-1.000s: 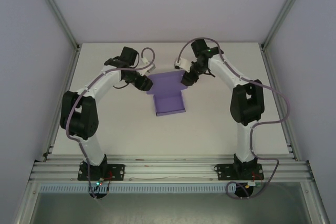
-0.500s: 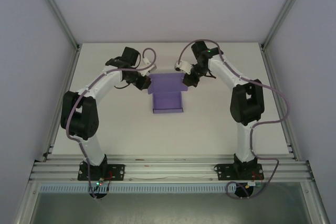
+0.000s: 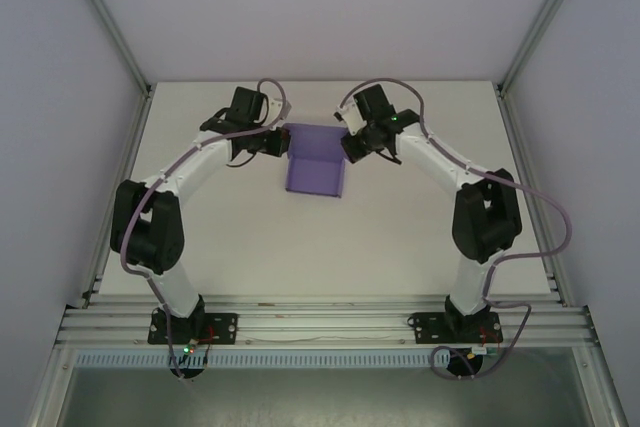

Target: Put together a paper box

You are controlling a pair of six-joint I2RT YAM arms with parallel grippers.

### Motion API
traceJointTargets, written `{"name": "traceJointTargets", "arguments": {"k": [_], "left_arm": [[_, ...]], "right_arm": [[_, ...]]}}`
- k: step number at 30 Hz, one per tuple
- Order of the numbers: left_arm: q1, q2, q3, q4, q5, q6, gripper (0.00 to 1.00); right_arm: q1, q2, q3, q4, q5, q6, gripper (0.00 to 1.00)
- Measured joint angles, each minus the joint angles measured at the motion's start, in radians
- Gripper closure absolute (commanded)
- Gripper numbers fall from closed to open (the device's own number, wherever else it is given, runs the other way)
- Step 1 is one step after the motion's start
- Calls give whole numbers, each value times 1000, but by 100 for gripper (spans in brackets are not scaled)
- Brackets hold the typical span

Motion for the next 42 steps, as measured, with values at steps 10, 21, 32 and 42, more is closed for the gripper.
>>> {"name": "traceJointTargets", "arguments": {"k": [10,21,32,42], "left_arm": [[-44,83,4,129,-84,-222,96],[-63,187,67,185,-138,-319,96],[-89,173,10,253,-215,-333,96],[-110,120,-49,265,-224,-333,96]], "right_arm": [[16,71,-2,115,146,359,97],[42,115,0,135,251,483,96],[66,145,41,111,336,554,96],[75,166,161,-52,388,541,96]]}}
